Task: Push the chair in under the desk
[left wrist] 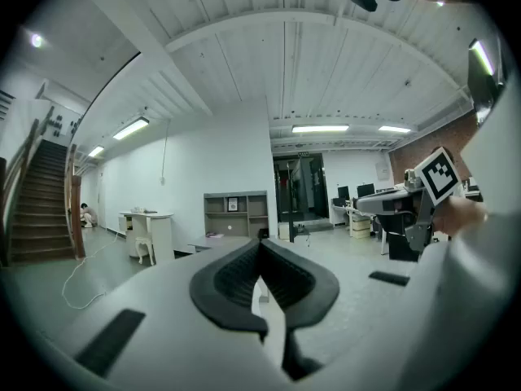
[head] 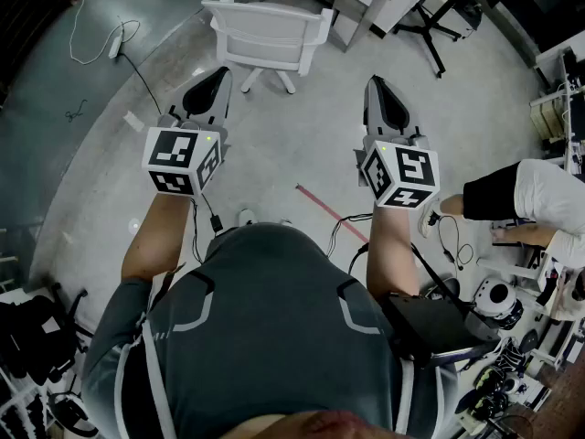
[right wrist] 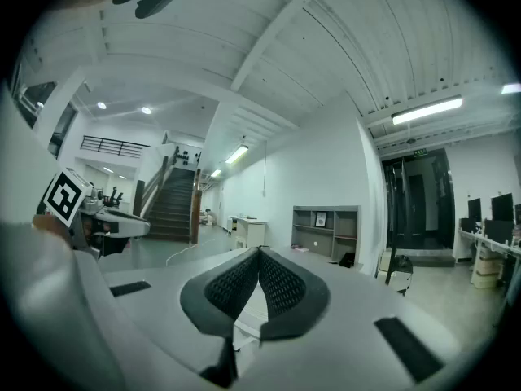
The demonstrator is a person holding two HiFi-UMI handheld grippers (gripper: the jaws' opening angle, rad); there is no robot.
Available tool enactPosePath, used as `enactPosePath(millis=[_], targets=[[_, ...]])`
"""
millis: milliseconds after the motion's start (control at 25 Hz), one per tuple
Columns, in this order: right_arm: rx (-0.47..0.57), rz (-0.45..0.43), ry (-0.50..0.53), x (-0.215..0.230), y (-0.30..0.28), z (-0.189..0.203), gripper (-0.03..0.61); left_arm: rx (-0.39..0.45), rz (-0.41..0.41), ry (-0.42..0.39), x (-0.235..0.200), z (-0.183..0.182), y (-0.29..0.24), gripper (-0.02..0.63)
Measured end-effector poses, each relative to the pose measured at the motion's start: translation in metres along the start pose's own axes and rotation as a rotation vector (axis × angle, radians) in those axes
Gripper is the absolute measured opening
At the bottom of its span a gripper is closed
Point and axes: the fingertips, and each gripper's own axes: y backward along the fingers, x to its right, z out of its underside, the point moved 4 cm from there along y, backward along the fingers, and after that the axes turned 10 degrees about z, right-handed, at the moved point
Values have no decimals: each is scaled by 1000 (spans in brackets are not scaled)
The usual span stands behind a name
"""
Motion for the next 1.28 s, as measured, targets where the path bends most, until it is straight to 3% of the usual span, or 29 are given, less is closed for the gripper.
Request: enactPosePath(millis=[640, 1120, 1280], targets=[[-9, 5, -4, -26, -16, -6, 29, 6, 24, 11, -34, 5, 6, 9], [-12, 22, 39, -76, -51, -10, 31, 34, 35, 16, -99, 16, 16, 9], [-15, 7, 57, -84, -65, -14, 31, 44, 55, 59, -110, 17, 15, 9]])
